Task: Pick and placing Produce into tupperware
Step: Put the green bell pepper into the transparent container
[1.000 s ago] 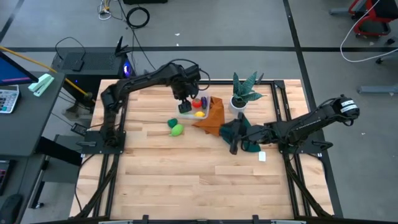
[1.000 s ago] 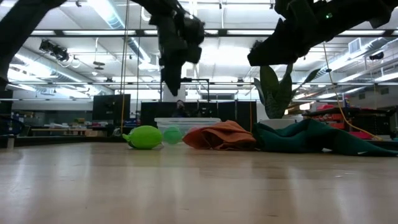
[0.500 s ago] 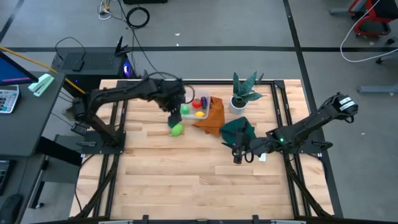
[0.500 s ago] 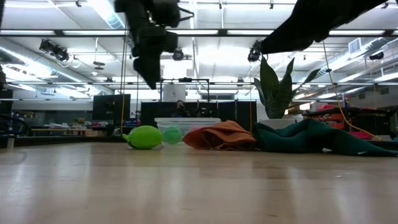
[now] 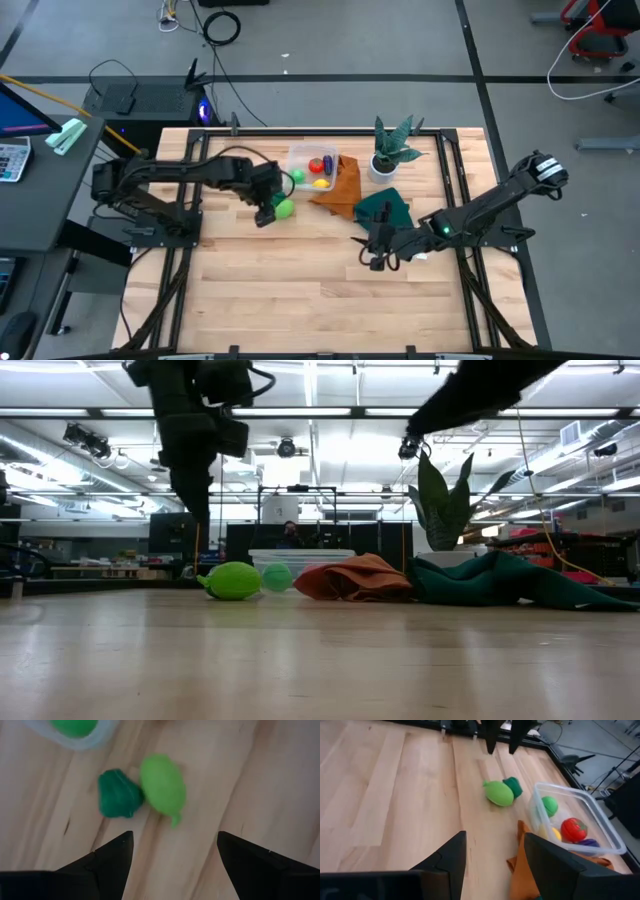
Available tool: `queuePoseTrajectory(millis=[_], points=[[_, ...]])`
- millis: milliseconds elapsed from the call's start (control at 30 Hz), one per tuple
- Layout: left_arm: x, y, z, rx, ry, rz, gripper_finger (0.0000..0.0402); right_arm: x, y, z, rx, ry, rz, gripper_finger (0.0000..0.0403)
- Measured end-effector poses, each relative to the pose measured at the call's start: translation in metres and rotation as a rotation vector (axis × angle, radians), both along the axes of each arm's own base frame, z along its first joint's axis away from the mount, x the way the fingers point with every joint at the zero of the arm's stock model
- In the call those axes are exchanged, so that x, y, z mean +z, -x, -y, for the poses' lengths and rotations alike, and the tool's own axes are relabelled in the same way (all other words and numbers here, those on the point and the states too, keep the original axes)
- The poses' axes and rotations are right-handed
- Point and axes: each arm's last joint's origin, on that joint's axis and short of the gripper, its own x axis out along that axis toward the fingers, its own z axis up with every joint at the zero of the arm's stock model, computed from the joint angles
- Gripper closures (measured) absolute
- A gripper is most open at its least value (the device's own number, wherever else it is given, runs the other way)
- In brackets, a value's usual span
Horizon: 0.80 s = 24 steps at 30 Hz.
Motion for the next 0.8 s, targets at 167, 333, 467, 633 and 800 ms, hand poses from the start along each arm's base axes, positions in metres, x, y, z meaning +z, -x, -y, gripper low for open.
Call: queuePoseTrajectory(millis=[167,333,467,633,800], points=[[-0.012,0.005,0.003,-0.003,-0.017,-0.002,0.0109,-0.002,-0.024,-0.008,-0.026,0.004,-0.022,0.0239],[-0.021,0.009,-0.005,-0.016,-0.059,-0.019,0.0109,-0.009,-0.040,-0.013,-0.074,0.022,-0.041,0.0238],[-0.023,0.009,-0.018,-0.009,-0.085,0.013,0.0109,-0.011,-0.048,-0.014,-0.102,-0.006,-0.035,0.0238],[-0.023,0.015,-0.038,0.117,-0.039,0.025,0.0109,-0.010,-0.049,-0.014,-0.136,-0.031,-0.014,0.0238],[-0.023,0.021,-0.055,0.264,0.003,0.041,0.0109,-0.009,-0.049,-0.012,-0.161,-0.031,0.006,0.0239]])
